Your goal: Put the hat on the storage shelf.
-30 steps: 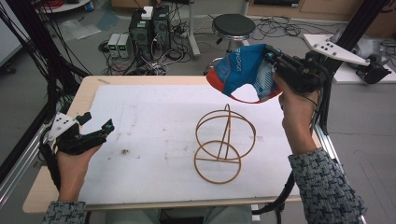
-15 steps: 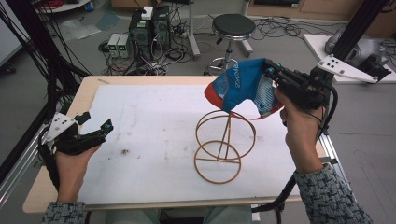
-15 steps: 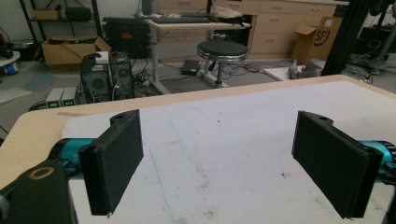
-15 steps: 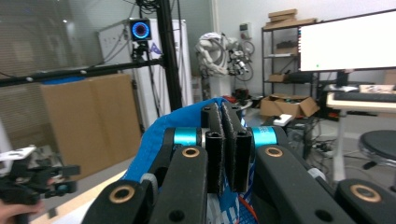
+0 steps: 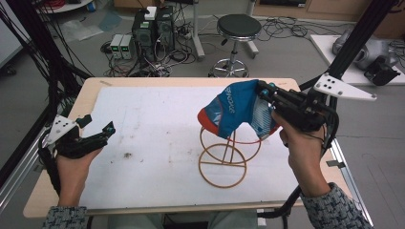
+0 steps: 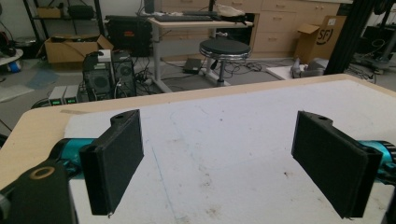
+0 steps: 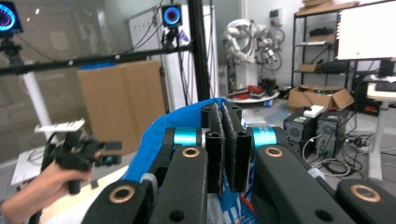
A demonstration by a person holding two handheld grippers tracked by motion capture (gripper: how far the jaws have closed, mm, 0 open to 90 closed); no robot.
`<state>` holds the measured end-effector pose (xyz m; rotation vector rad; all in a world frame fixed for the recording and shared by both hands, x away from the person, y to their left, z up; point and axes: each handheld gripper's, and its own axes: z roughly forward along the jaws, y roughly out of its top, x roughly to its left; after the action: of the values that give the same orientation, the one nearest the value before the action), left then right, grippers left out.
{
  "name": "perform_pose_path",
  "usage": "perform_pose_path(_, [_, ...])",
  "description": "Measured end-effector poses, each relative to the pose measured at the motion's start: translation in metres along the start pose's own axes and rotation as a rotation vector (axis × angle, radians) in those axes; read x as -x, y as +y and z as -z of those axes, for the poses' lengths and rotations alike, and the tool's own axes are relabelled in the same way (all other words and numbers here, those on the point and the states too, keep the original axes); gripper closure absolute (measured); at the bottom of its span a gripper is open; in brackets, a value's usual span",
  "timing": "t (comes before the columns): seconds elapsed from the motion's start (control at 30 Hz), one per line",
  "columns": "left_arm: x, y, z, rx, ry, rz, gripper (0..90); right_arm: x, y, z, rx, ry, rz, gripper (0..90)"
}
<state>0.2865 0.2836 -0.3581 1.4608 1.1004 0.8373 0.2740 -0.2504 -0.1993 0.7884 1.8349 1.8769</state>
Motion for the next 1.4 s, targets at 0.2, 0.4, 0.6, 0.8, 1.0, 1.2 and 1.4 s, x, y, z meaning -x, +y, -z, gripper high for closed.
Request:
perform_pose_path(0.2, [-0.001, 0.000, 0.001, -0.001, 0.004, -0.002, 16.9, -0.010, -0.010, 0.003, -0.032, 0.020, 0.013, 88.2])
perform_pose_path(0.4, [0.000, 0.001, 0.001, -0.001, 0.003, -0.001, 17.0, -0.015, -0.019, 0.003, -0.057, 0.029, 0.005, 88.2])
perform_pose_path(0.6, [0.000, 0.001, 0.002, -0.003, 0.003, 0.000, 17.1, -0.020, -0.028, 0.002, -0.078, 0.036, -0.007, 88.2])
perform_pose_path(0.8, [-0.001, 0.001, 0.002, -0.004, 0.004, 0.000, 17.1, -0.023, -0.037, 0.001, -0.094, 0.044, -0.029, 88.1])
perform_pose_path(1.0, [0.000, 0.001, 0.001, -0.004, 0.003, -0.002, 17.1, -0.025, -0.041, 0.000, -0.098, 0.077, -0.082, 88.1])
perform_pose_path(1.2, [0.000, 0.001, 0.000, -0.009, 0.002, -0.001, 17.3, -0.029, -0.037, -0.001, -0.084, 0.101, -0.099, 88.2])
perform_pose_path(1.4, [0.001, 0.001, 0.000, -0.014, -0.003, -0.002, 17.6, -0.038, -0.034, -0.005, -0.081, 0.115, -0.086, 88.2])
